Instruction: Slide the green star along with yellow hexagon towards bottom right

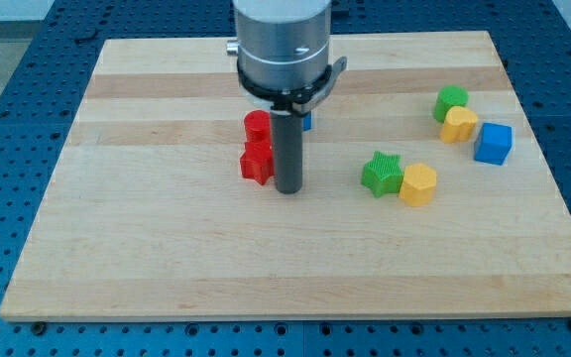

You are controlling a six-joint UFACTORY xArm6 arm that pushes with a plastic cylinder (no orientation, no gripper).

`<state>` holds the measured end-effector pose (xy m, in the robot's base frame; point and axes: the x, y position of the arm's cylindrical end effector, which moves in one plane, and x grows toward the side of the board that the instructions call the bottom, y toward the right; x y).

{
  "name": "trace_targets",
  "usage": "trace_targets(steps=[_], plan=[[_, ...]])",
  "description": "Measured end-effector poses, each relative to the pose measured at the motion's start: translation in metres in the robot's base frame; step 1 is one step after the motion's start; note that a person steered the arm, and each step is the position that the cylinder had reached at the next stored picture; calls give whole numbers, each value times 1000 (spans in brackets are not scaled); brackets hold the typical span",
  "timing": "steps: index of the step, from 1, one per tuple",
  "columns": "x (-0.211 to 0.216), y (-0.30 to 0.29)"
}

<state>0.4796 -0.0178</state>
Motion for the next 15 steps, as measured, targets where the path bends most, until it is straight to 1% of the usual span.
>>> trace_targets(steps=[2, 4, 6, 7, 8, 12, 13, 14, 15], plan=[[-5, -5], [-26, 15], [-24, 84], [-24, 131], [-24, 165], [-8, 172], [-18, 159], [-27, 131], [-13, 104]])
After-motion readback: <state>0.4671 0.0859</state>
